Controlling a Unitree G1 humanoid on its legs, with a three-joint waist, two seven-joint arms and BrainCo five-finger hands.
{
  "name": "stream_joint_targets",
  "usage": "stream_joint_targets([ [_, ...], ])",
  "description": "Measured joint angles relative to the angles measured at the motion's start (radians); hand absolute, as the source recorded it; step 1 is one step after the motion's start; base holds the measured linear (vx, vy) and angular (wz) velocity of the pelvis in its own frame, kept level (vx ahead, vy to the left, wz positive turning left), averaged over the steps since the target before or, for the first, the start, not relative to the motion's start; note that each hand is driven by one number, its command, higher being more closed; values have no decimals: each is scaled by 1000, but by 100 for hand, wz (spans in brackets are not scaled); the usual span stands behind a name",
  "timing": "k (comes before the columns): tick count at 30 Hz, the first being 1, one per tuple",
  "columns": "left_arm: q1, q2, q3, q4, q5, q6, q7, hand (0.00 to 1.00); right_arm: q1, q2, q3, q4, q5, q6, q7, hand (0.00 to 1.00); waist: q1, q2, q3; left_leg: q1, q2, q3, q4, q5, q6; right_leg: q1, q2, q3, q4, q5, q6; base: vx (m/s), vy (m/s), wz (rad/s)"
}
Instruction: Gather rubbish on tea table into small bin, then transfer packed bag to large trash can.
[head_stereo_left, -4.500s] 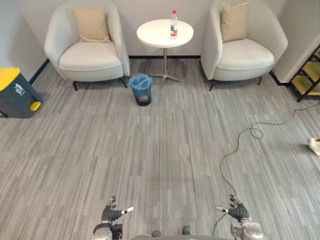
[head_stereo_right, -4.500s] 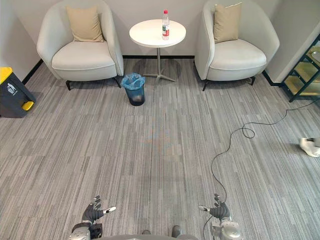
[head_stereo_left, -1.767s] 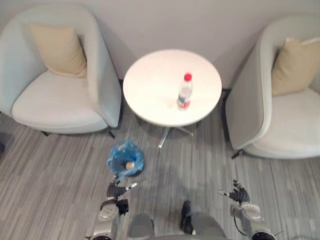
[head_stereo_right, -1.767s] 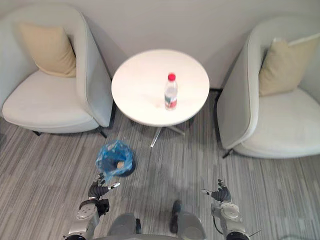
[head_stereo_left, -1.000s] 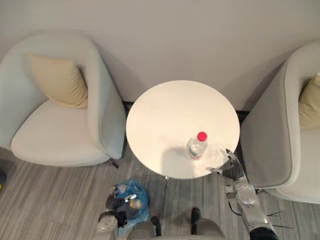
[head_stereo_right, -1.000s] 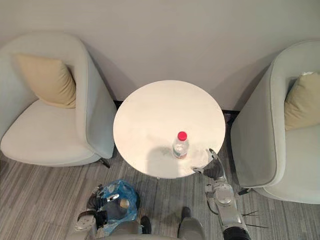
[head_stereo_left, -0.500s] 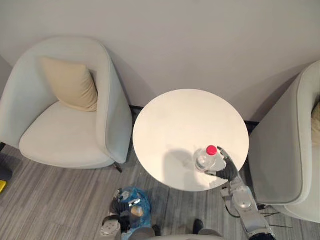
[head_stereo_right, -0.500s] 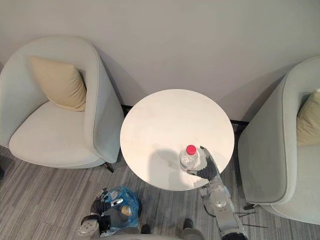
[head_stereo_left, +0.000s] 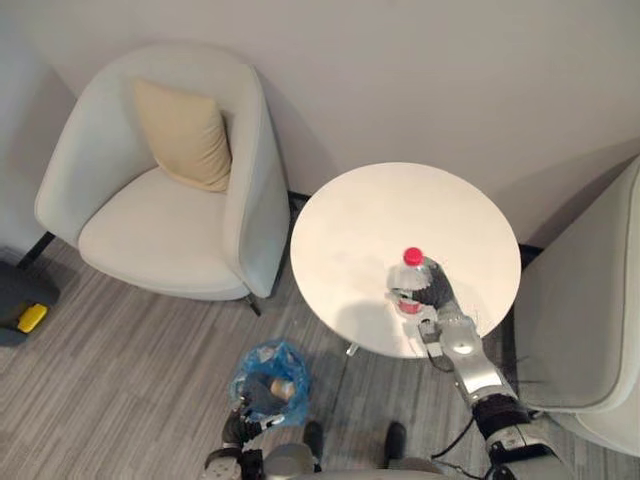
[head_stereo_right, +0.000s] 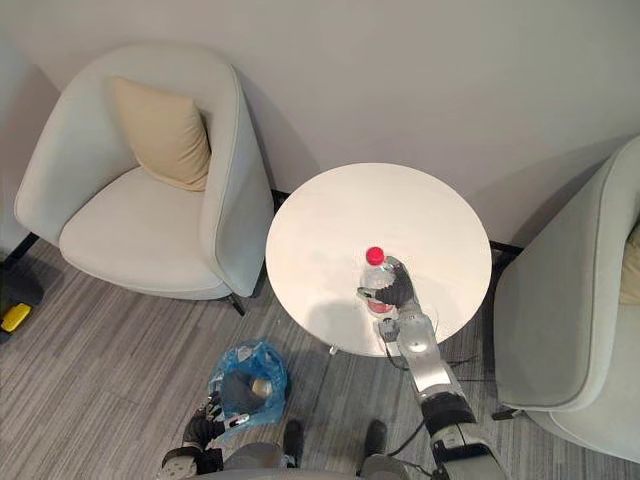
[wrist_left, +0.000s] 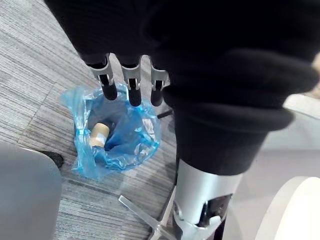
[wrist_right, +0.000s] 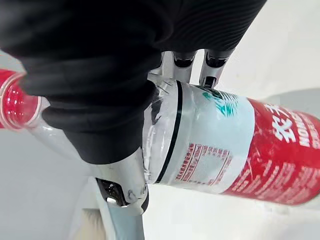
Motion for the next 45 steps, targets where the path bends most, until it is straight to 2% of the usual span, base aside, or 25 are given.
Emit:
stream_joint_targets([
  [7, -1, 0, 9, -13, -6, 0, 13, 0, -14, -1, -1, -14, 41, 13, -4, 100, -2, -8, 15, -23, -8, -34, -7, 17, 3, -11, -5, -22, -4, 5, 6, -17, 1, 11],
  [11, -2, -4, 11, -15, -6, 0, 25, 0, 55, 1, 2, -177, 29, 12, -5, 100, -3, -5, 16, -13, -9, -66, 7, 17, 3, 22, -5, -50, -6, 1, 10, 77, -3, 24],
  [17, -20, -39, -2, -40, -6, -18, 24, 0, 167, -24, 36, -391, -14, -41, -2, 100, -2, 4, 25, -79, -46, -212, 71, 41, -18, 58, -38, -216, 24, -57, 7, 1, -16, 86],
  [18, -22, -43, -18, -42, -6, -18, 23, 0, 168, -24, 44, -395, -28, -46, -2, 100, 0, 12, 33, -92, -48, -188, 72, 57, -26, 57, -46, -250, 43, -69, 3, -111, 20, 91],
  [19, -22, -46, -33, -47, -6, -18, 22, 0, 168, -18, 60, -395, -43, -48, -2, 100, 0, 16, 43, -101, -51, -126, 73, 81, -16, 57, -61, -283, 73, -90, 0, -165, 60, 93],
  [20, -22, -47, -43, -57, -6, -19, 20, 0, 169, -17, 79, -395, -56, -48, -1, 100, 1, 15, 47, -107, -40, -23, 72, 67, 3, 55, -74, -315, 93, -98, -3, -112, 49, 73],
  [21, -20, -51, -43, -58, -6, -19, 19, 0, 169, -12, 91, -395, -60, -48, -1, 100, 0, 15, 48, -114, -22, 74, 86, 41, 39, 52, -78, -332, 106, -104, -6, -88, 113, 70],
  [22, -23, -51, -43, -57, -5, -19, 18, 0, 168, -9, 103, -396, -65, -48, -1, 100, -4, 17, 47, -126, 15, 249, 154, -8, 103, 43, -102, -361, 139, -124, 1, 15, 128, 74],
  [23, -23, -50, -43, -57, -5, -19, 18, 0, 168, -4, 102, -396, -73, -49, -1, 100, -10, 18, 46, -117, 48, 354, 202, -29, 129, 38, -126, -382, 174, -141, 21, 44, 146, 77],
  [24, -21, -53, -45, -55, -3, -19, 18, 0, 170, -5, 102, -395, -81, -49, -1, 100, -15, 28, 40, -102, 66, 386, 198, -42, 97, 38, -130, -392, 192, -150, 27, 105, 125, 73],
  [25, -32, -55, -51, -37, 3, -20, 19, 0, 168, -2, 98, -394, -93, -47, -3, 100, -27, 45, 31, -82, 46, 358, 152, -52, 52, 41, -150, -408, 221, -154, 43, 68, 122, 54],
  [28, -36, -32, -72, -26, 19, -20, 21, 0, 168, 24, 103, -396, -100, -47, -1, 100, -26, 12, 34, -63, -3, 337, 153, -71, 80, 60, -205, -430, 264, -158, 80, 49, 207, 37],
  [30, -39, -33, -82, -26, 25, -20, 21, 0, 169, 28, 103, -394, -99, -47, -1, 100, -33, 13, 35, -54, -25, 312, 177, -95, 98, 47, -257, -432, 378, -173, 93, 68, 192, 40],
  [31, -42, -31, -91, -23, 30, -20, 21, 0, 173, 25, 102, -392, -99, -46, 0, 100, -40, 13, 36, -45, -36, 284, 191, -110, 110, 7, -305, -391, 526, -178, 58, 67, 171, 52],
  [32, -43, -29, -92, -23, 34, -20, 21, 0, 174, 24, 101, -391, -99, -46, 0, 100, -44, 14, 37, -42, -37, 269, 198, -118, 112, -20, -312, -358, 578, -185, 37, 58, 116, 60],
  [33, -43, -25, -93, -23, 37, -20, 22, 0, 174, 25, 102, -389, -99, -46, 0, 100, -58, 15, 41, -42, -35, 235, 211, -130, 118, -58, -295, -263, 651, -228, 22, 70, 66, 72],
  [35, -42, -8, -94, -22, 37, -20, 22, 0, 174, 21, 102, -382, -99, -46, 0, 100, -73, 15, 45, -39, -37, 165, 221, -136, 119, -140, -215, -79, 690, -304, 33, 85, 34, 94],
  [38, -44, 11, -96, -6, 37, -21, 22, 0, 179, 9, 105, -382, -100, -47, 2, 100, -87, 19, 50, -41, -49, 104, 244, -138, 112, -204, -147, 40, 625, -315, 41, 111, -12, 95],
  [39, -44, 20, -106, -3, 37, -22, 23, 0, 179, -4, 114, -382, -103, -47, 2, 100, -86, 14, 57, -51, -62, 80, 273, -147, 98, -226, -130, 82, 591, -305, 48, 145, -82, 113],
  [40, -50, 44, -109, -2, 37, -28, 23, 0, 174, -10, 120, -381, -124, -47, 3, 100, -85, -1, 76, -85, -77, 68, 343, -167, 68, -248, -125, 81, 539, -213, 32, 98, -105, 103],
  [41, -51, 50, -109, -2, 37, -31, 23, 0, 171, -11, 124, -381, -129, -47, 3, 100, -85, -8, 80, -96, -81, 69, 361, -175, 58, -254, -123, 82, 528, -175, 24, 61, -164, 86],
  [42, -60, 51, -104, 6, 35, -37, 26, 0, 136, -30, 152, -365, -143, -51, 3, 100, -79, 7, 104, -150, -69, 64, 441, -210, 55, -279, -122, 79, 541, -175, 29, 19, -138, 29],
  [43, -64, 38, -89, 6, 33, -40, 26, 0, 81, -60, 178, -339, -163, -51, 11, 100, -72, 41, 125, -224, -39, 53, 514, -228, 46, -309, -97, 70, 539, -175, 28, 1, -123, 18],
  [44, -71, 31, -86, 5, 30, -42, 26, 0, 57, -64, 186, -331, -169, -51, 14, 100, -68, 54, 139, -259, -30, 48, 540, -231, 42, -330, -91, 64, 537, -176, 26, -52, -77, 3],
  [45, -107, 20, -83, 5, 26, -44, 29, 0, 0, -82, 197, -307, -172, -52, 20, 100, -63, 74, 192, -312, -20, 38, 579, -234, 38, -365, -87, 51, 551, -179, 21, -114, -99, 14],
])
